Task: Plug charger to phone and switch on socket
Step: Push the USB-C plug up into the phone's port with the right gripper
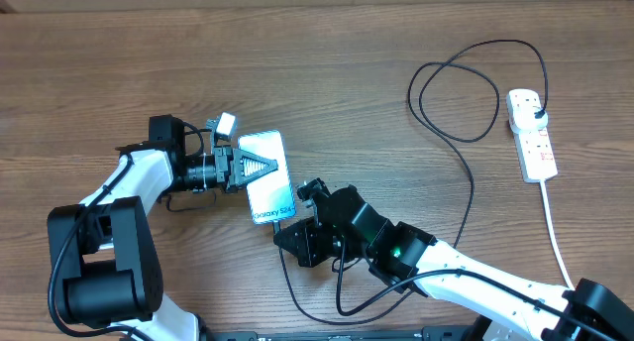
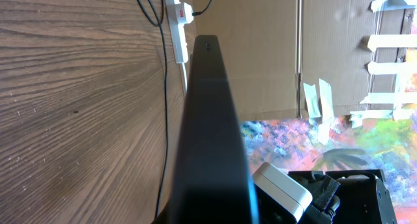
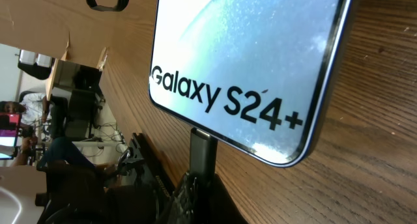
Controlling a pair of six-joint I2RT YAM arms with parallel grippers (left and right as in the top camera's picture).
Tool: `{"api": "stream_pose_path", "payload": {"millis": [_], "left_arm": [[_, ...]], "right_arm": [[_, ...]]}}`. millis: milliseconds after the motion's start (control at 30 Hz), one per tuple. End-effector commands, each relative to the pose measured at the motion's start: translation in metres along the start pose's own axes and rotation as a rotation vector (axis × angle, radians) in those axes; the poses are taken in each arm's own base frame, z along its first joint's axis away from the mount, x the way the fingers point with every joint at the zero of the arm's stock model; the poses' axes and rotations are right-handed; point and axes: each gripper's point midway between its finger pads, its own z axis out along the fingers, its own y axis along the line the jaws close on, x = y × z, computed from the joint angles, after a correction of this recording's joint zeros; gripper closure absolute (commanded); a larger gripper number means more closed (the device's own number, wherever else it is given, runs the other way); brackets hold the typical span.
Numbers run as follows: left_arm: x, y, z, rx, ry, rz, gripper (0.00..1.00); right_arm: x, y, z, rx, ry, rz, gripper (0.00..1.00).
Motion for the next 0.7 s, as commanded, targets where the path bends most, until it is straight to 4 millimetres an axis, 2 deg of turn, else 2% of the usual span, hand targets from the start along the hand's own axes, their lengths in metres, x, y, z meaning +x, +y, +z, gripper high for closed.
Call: {"api": "stream_pose_path", "payload": {"millis": [0,100,300,500,667], "left_arm": [[0.019,-0.002,0.016,0.031,0.058,-0.042,0.96],[0.019,-0.002,0.016,0.031,0.058,-0.041,0.96],[0.019,-0.002,0.016,0.031,0.057,-0.031,0.96],[0.019,-0.002,0.016,0.031,0.057,-0.032,0.96],[0.02,-0.002,0.017,0.031,0.062,-0.031,0.96]], "right_arm": [[-0.049,-0.005,-0.01,0.063,-0.195,-0.018,0.96],[-0.05,-0.004,-0.01,0.061,-0.198,-0.02,0.96],[-0.068,-0.006,-0.016,0.049,-0.259,-0.014,0.96],[-0.074,-0.007,-0.02,0.018,-0.249,-0.003,0.96],[-0.077,-0.001,-0.022,-0.016,-0.256,-0.012,0.96]]}}
